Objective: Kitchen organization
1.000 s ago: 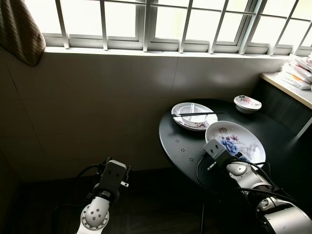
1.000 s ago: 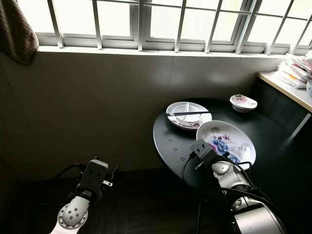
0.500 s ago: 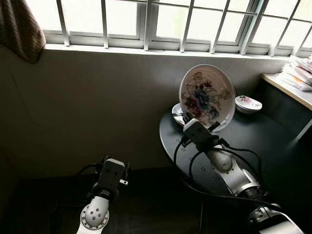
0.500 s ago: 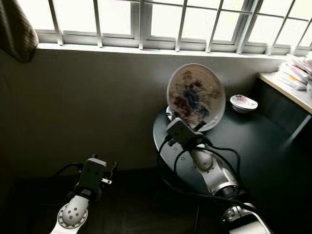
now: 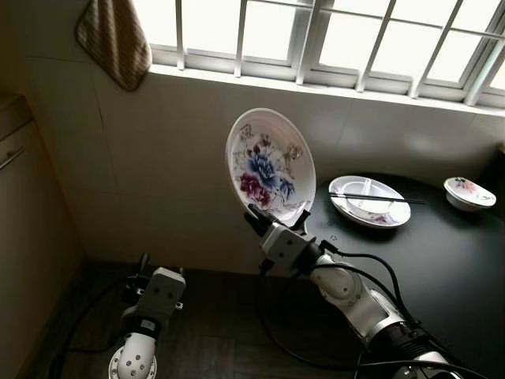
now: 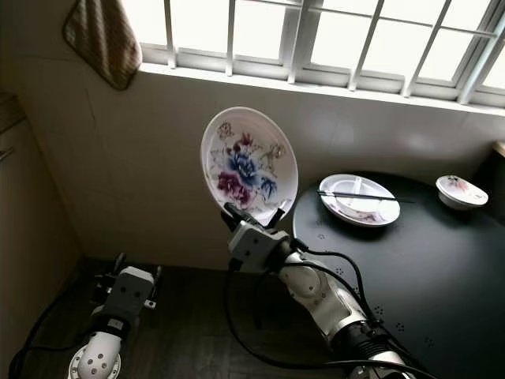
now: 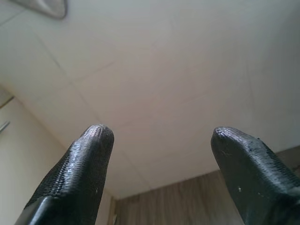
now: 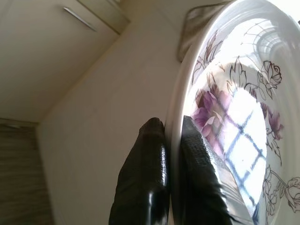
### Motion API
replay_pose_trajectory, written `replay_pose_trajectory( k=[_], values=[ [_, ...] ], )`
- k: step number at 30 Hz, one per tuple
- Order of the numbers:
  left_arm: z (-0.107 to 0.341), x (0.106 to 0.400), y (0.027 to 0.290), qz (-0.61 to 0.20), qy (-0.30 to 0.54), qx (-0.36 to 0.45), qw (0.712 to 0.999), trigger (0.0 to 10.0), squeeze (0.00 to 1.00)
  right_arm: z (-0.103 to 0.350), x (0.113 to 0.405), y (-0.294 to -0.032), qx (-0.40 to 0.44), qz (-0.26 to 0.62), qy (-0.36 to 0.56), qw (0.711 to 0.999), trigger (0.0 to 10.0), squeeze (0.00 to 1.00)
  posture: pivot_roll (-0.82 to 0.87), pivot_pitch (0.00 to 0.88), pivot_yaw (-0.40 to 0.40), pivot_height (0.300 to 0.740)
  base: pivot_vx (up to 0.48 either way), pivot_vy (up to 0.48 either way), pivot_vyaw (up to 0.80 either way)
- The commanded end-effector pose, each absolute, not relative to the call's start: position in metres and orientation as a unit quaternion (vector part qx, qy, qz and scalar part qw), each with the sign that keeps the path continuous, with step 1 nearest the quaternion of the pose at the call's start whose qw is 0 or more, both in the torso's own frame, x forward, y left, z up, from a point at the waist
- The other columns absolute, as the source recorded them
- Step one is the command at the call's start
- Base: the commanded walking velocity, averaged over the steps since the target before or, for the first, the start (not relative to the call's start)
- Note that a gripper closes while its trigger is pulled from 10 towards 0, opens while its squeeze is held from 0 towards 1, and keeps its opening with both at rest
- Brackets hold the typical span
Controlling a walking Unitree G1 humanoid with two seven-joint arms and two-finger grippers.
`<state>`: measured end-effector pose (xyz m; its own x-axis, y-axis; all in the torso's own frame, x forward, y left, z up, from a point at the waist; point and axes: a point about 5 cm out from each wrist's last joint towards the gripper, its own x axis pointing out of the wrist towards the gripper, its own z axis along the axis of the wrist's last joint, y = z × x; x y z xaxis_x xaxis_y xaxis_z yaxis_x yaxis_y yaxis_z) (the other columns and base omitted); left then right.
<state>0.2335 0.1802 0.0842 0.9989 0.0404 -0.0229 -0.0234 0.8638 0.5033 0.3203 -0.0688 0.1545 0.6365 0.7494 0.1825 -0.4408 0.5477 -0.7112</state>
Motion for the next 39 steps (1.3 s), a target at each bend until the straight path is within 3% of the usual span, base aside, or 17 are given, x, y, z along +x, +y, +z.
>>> replay_pose_trajectory(
  k=[1,7,39],
  values=[
    [0.066,0.217,0.187,0.049,0.069,0.247,0.965,10.0,0.00,0.146,0.318,-0.071,-0.310,0.357,-0.219,0.854,0.0,0.00,0.14,0.000,-0.102,0.740,0.000,0.000,0.80],
    [0.061,0.212,0.197,0.074,0.082,0.249,0.962,10.0,0.00,0.137,0.316,-0.067,-0.294,0.363,-0.195,0.862,0.0,0.00,0.15,0.000,-0.110,0.740,0.000,0.000,0.80],
    [0.081,0.230,0.183,0.033,0.022,0.222,0.974,10.0,0.00,0.118,0.319,-0.057,-0.267,0.353,-0.131,0.887,0.0,0.00,0.15,0.000,-0.110,0.740,0.000,0.000,0.78]
  ],
)
